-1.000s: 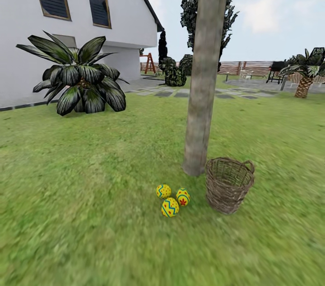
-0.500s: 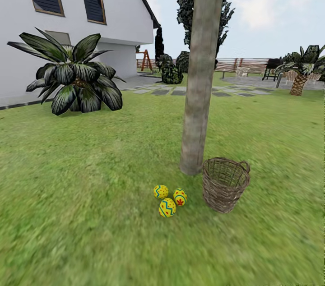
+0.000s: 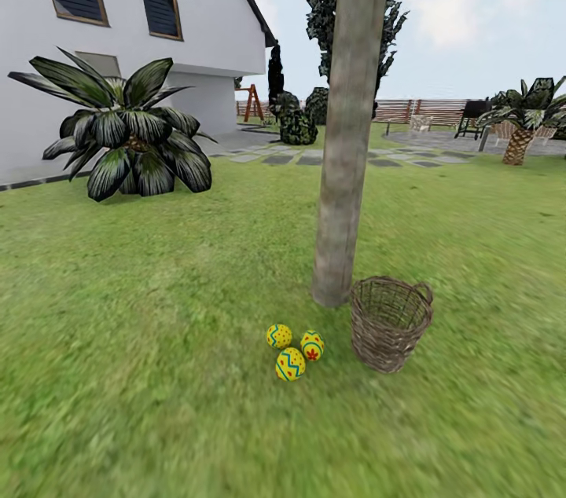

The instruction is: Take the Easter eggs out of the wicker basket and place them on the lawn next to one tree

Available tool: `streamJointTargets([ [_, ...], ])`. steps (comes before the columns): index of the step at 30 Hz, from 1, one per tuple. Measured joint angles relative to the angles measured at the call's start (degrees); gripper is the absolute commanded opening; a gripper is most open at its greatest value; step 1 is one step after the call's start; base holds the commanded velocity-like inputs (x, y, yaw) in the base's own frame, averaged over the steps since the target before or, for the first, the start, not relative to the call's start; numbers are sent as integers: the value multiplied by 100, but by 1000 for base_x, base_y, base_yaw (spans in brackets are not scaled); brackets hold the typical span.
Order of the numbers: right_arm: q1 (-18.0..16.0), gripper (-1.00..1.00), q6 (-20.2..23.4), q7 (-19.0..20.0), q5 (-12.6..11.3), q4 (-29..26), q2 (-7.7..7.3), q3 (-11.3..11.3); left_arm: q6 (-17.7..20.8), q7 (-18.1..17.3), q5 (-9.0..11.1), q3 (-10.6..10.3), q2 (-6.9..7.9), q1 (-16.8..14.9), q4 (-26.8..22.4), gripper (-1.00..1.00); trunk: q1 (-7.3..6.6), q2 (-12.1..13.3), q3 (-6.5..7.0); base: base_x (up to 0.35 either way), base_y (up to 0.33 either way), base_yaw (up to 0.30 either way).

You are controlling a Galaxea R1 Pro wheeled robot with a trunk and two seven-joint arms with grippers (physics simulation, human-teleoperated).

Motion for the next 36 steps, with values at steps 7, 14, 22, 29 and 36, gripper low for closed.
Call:
streamJointTargets([
  [7, 811, 100, -1342, -44, 373, 1, 179, -3, -3827, -38, -184, -90, -332, 1148, -5, 100, -154, 281, 127, 0, 0, 0],
  [14, 921, 100, -1343, -51, 392, -14, 187, -9, -4681, -58, -245, -108, -504, 1433, -6, 100, -308, 562, 253, 0, 0, 0],
  [22, 925, 100, -777, -29, 374, -310, 135, -30, -4378, -181, -271, -325, -494, 1447, -15, 100, -483, 883, 397, 0, 0, 0],
  [29, 925, 100, -664, -17, 369, -442, 245, -11, -3471, -178, -299, -451, -465, 1447, -23, 100, -637, 1164, 522, 0, 0, 0],
  [36, 926, 100, -660, -15, 367, -451, 258, -22, -3180, -217, -319, -616, -456, 1447, -32, 100, -770, 1406, 631, 0, 0, 0],
])
